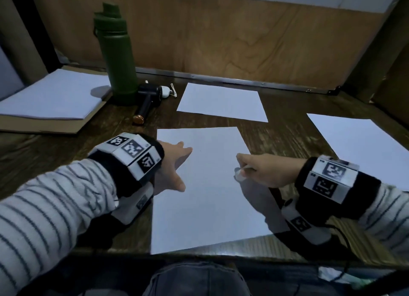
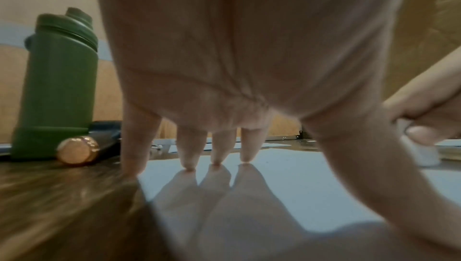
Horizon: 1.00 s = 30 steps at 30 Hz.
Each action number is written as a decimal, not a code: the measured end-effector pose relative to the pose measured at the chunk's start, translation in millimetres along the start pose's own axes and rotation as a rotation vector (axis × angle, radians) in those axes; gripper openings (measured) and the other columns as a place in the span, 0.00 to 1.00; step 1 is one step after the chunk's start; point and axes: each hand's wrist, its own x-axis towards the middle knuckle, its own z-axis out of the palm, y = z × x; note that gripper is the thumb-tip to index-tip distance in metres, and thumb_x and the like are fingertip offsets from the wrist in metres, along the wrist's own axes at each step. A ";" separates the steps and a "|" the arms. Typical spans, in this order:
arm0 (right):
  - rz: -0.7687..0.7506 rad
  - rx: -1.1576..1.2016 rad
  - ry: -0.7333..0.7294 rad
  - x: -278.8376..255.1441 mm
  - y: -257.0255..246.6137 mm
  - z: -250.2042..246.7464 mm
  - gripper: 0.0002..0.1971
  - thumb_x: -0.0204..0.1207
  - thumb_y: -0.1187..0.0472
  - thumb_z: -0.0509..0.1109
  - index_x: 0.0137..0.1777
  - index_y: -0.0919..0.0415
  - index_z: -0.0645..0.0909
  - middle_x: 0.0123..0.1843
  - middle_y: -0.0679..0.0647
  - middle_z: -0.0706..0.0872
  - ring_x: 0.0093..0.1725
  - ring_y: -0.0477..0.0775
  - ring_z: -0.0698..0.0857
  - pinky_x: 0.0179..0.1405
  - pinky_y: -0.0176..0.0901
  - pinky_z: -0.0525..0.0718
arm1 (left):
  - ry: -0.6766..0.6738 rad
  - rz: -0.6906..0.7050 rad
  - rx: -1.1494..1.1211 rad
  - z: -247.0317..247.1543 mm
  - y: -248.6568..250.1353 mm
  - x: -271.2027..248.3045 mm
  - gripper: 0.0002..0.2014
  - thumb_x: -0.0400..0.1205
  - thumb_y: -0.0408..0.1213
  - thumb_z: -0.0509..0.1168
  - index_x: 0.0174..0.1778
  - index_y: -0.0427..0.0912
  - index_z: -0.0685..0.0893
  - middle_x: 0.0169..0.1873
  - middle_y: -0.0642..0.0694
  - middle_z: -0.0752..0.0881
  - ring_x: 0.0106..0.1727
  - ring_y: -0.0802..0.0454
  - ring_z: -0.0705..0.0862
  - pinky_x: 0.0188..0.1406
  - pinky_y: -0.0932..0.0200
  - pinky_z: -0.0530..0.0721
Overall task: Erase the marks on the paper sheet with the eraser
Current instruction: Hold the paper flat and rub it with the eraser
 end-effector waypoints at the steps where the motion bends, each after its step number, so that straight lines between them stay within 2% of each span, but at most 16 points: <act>1: 0.007 -0.013 0.016 3.1 2.4 -3.7 0.15 0.85 0.55 0.53 0.34 0.47 0.61 0.34 0.46 0.71 0.39 0.55 0.73 0.32 0.38 0.68 | -0.035 0.001 0.012 -0.3 -3.4 -2.9 0.55 0.72 0.60 0.70 0.83 0.50 0.37 0.83 0.49 0.38 0.84 0.47 0.46 0.82 0.49 0.51; 3: 0.012 -0.022 0.076 8.2 4.2 -12.9 0.11 0.84 0.54 0.57 0.38 0.48 0.68 0.40 0.46 0.77 0.47 0.56 0.75 0.38 0.40 0.71 | -0.070 0.002 0.018 0.2 -7.6 -6.6 0.56 0.71 0.61 0.69 0.82 0.51 0.35 0.83 0.49 0.37 0.84 0.46 0.44 0.82 0.46 0.50; 5: 0.026 -0.041 0.173 14.1 1.1 -20.4 0.06 0.82 0.54 0.61 0.44 0.53 0.74 0.47 0.51 0.80 0.49 0.54 0.77 0.44 0.41 0.72 | -0.066 0.007 0.017 2.0 -7.5 -7.8 0.56 0.71 0.61 0.69 0.82 0.51 0.35 0.83 0.49 0.36 0.84 0.46 0.42 0.82 0.44 0.50; 8: 0.104 -0.072 0.254 26.0 -11.4 -25.2 0.12 0.77 0.54 0.66 0.41 0.64 0.80 0.46 0.57 0.86 0.44 0.58 0.84 0.38 0.44 0.78 | -0.036 0.016 0.027 5.1 -3.5 -5.9 0.56 0.71 0.61 0.69 0.82 0.49 0.36 0.83 0.48 0.36 0.84 0.46 0.39 0.82 0.43 0.50; 9: 0.124 -0.100 0.247 27.9 -19.9 -24.6 0.14 0.76 0.54 0.66 0.37 0.65 0.79 0.42 0.58 0.85 0.40 0.58 0.84 0.33 0.42 0.78 | -0.024 0.021 0.027 5.9 -2.1 -4.9 0.56 0.71 0.61 0.69 0.83 0.48 0.37 0.83 0.48 0.36 0.84 0.46 0.39 0.82 0.42 0.50; 11: 0.117 -0.167 0.248 30.6 -41.2 -20.4 0.18 0.76 0.55 0.66 0.27 0.61 0.68 0.31 0.55 0.77 0.29 0.53 0.76 0.24 0.37 0.70 | -0.009 0.030 0.019 7.7 -0.6 -2.6 0.57 0.71 0.61 0.70 0.82 0.46 0.36 0.83 0.48 0.35 0.84 0.47 0.38 0.82 0.43 0.51; 13: 0.047 -0.191 0.247 34.1 -65.0 -13.7 0.21 0.76 0.55 0.66 0.25 0.59 0.63 0.28 0.52 0.70 0.27 0.52 0.71 0.23 0.37 0.65 | -0.006 0.033 0.009 8.5 -0.2 -1.1 0.58 0.71 0.61 0.70 0.82 0.45 0.35 0.83 0.47 0.34 0.84 0.46 0.39 0.82 0.43 0.50; 15: -0.066 -0.110 0.191 39.0 -84.9 -6.4 0.20 0.75 0.55 0.67 0.25 0.57 0.65 0.27 0.50 0.72 0.30 0.52 0.74 0.24 0.38 0.68 | -0.005 0.040 0.013 8.6 -0.7 -0.3 0.59 0.70 0.61 0.70 0.82 0.45 0.34 0.83 0.46 0.34 0.84 0.44 0.39 0.82 0.42 0.51; 17: -0.112 -0.035 0.156 44.1 -91.7 -1.9 0.19 0.75 0.55 0.68 0.25 0.56 0.68 0.26 0.50 0.74 0.28 0.47 0.73 0.25 0.37 0.69 | -0.002 0.054 0.012 9.2 -0.9 -0.5 0.59 0.70 0.61 0.70 0.82 0.45 0.33 0.83 0.45 0.35 0.84 0.43 0.39 0.82 0.40 0.51; 20: 0.017 -0.035 0.176 43.8 -73.8 -9.2 0.18 0.71 0.54 0.70 0.24 0.58 0.69 0.26 0.51 0.74 0.27 0.46 0.73 0.24 0.38 0.68 | -0.006 0.048 0.017 10.1 -1.7 -0.5 0.59 0.71 0.60 0.70 0.82 0.43 0.32 0.82 0.45 0.33 0.84 0.44 0.38 0.82 0.42 0.51; 24: 0.163 -0.024 0.194 34.5 -47.2 -21.5 0.19 0.69 0.59 0.71 0.21 0.61 0.69 0.22 0.52 0.72 0.24 0.48 0.70 0.21 0.37 0.65 | -0.020 0.046 0.019 11.3 -5.1 3.9 0.61 0.70 0.63 0.69 0.81 0.44 0.31 0.82 0.46 0.31 0.83 0.43 0.37 0.81 0.40 0.49; 30: 0.035 -0.014 0.179 51.6 -89.6 -7.9 0.18 0.70 0.57 0.71 0.24 0.60 0.70 0.23 0.51 0.73 0.25 0.47 0.72 0.23 0.37 0.67 | -0.010 0.049 0.041 11.9 -3.1 2.7 0.60 0.70 0.63 0.68 0.81 0.44 0.31 0.82 0.44 0.32 0.84 0.42 0.38 0.80 0.40 0.49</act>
